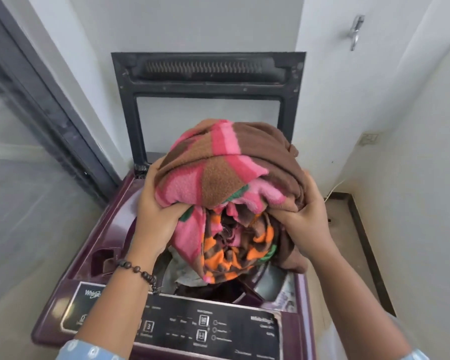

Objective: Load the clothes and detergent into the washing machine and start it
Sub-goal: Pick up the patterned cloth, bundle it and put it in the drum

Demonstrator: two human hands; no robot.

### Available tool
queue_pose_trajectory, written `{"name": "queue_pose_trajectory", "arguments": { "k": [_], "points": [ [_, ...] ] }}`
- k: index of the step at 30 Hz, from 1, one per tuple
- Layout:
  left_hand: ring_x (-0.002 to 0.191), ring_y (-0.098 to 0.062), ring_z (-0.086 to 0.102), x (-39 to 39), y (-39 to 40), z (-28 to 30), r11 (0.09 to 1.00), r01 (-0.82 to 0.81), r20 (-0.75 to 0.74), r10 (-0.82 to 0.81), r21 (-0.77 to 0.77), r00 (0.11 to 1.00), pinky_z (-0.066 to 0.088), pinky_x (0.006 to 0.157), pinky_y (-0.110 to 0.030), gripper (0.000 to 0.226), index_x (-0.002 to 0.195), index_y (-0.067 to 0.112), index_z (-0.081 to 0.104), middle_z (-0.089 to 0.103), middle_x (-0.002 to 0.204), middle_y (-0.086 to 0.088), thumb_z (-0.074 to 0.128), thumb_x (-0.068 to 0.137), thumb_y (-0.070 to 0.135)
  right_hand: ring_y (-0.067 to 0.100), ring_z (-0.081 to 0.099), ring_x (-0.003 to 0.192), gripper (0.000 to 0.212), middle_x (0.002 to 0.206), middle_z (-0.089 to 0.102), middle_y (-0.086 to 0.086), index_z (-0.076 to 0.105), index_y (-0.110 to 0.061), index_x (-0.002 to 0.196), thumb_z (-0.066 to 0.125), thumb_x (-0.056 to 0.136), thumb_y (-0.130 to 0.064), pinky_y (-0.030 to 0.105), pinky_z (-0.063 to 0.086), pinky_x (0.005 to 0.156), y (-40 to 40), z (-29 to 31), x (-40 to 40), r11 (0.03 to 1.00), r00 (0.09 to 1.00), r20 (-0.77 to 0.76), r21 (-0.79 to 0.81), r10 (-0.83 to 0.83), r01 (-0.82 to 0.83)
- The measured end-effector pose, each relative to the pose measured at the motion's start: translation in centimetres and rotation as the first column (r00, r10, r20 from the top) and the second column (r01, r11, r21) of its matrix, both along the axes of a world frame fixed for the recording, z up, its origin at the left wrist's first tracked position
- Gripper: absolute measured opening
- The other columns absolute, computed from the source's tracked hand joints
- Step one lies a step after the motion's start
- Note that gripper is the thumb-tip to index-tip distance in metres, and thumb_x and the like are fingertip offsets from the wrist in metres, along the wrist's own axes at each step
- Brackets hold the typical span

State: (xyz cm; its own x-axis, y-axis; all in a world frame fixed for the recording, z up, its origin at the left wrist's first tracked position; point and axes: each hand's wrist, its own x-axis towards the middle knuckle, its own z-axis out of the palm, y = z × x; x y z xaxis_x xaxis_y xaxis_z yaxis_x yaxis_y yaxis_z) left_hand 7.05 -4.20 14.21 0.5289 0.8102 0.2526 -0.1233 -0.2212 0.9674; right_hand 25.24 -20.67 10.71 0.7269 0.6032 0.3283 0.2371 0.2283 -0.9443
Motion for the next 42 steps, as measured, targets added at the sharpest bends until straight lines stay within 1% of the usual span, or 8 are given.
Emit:
{"name": "queue_pose_trajectory", "arguments": {
  "k": [10,13,15,19,22,26,32,42],
  "points": [
    [0.099,-0.002,0.067,-3.0,8.9,-6.8,0.999,0.026,-0.221,-0.033,-0.035,0.975,0.057,0.083,-0.028,0.073,0.119,0.045,0.052,0.069,0.108,0.022,0.078,0.073,-0.006,0.029,0.056,0.119,0.063,0.124,0.058,0.005,0.049,-0.044,0.126,0.08,0.072,-0.034,0.057,0.047,0.094,8.1,-7.5,-3.0,0.965,0.993,0.107,-0.252,-0.045,0.071],
    [0.106,-0.004,0.065,-3.3,10.0,-9.5,0.995,0.056,-0.328,-0.081,-0.085,0.941,0.056,0.089,-0.035,0.072,0.124,0.042,0.051,0.067,0.115,0.016,0.084,0.07,0.008,0.02,0.056,0.118,0.064,0.122,0.057,0.0,0.048,-0.05,0.122,0.08,0.071,-0.031,0.048,0.05,0.095,8.3,-9.0,-3.3,0.926,0.994,0.104,-0.373,-0.021,0.059],
    [0.104,0.01,0.06,-3.2,10.6,-10.9,0.989,0.105,-0.414,-0.14,-0.106,0.899,0.054,0.084,-0.019,0.075,0.13,0.034,0.045,0.062,0.116,0.017,0.084,0.07,0.01,0.012,0.054,0.117,0.063,0.121,0.055,-0.003,0.049,-0.046,0.122,0.08,0.069,-0.032,0.036,0.05,0.094,8.5,-10.0,-3.4,0.891,0.994,0.105,-0.45,-0.011,0.058],
    [0.103,-0.002,0.059,-2.5,12.2,-13.4,0.949,0.241,-0.632,-0.314,-0.201,0.709,0.049,0.07,-0.01,0.084,0.138,0.026,0.032,0.054,0.117,0.015,0.083,0.073,0.012,0.008,0.054,0.111,0.063,0.118,0.055,-0.003,0.053,-0.029,0.124,0.074,0.067,-0.047,0.014,0.043,0.086,8.8,-12.0,-3.0,0.793,0.992,0.114,-0.609,0.061,0.021],
    [0.112,-0.019,0.059,-1.9,14.1,-15.8,0.916,0.279,-0.765,-0.397,-0.29,0.507,0.053,0.092,-0.034,0.095,0.146,0.023,0.023,0.056,0.13,0.001,0.084,0.073,0.015,0.016,0.056,0.107,0.067,0.115,0.058,0.001,0.053,-0.025,0.127,0.073,0.065,-0.042,0.026,0.046,0.083,8.9,-13.8,-3.1,0.682,0.99,0.094,-0.731,0.101,0.0],
    [0.098,-0.018,0.064,-0.9,15.7,-18.2,0.871,0.321,-0.848,-0.459,-0.371,0.265,0.056,0.088,-0.04,0.082,0.139,0.016,0.031,0.062,0.11,-0.002,0.082,0.074,0.015,0.025,0.055,0.109,0.077,0.117,0.054,0.002,0.049,-0.017,0.133,0.069,0.064,-0.045,0.035,0.046,0.087,9.5,-15.7,-2.9,0.518,0.98,0.074,-0.855,0.185,-0.033],
    [0.104,-0.019,0.061,-0.5,15.0,-21.2,0.839,0.32,-0.872,-0.484,-0.441,0.068,0.052,0.091,-0.031,0.105,0.15,0.008,0.016,0.06,0.122,-0.005,0.082,0.074,0.04,0.033,0.047,0.124,0.081,0.132,0.045,0.01,0.039,-0.016,0.14,0.071,0.069,-0.037,0.039,0.041,0.104,11.2,-17.8,-2.6,0.234,0.948,-0.049,-0.964,0.316,-0.127],
    [0.124,-0.026,0.051,2.7,9.3,-25.2,0.576,0.546,-0.767,-0.603,-0.609,-0.219,0.043,0.101,-0.034,0.077,0.145,0.01,0.028,0.048,0.142,-0.011,0.066,0.087,0.045,0.038,0.01,0.149,0.09,0.163,0.005,0.012,0.005,-0.027,0.156,0.054,0.084,-0.008,0.047,0.028,0.117,11.3,-19.4,-3.8,-0.066,0.829,-0.135,-0.991,0.543,-0.119]
  ]
}}
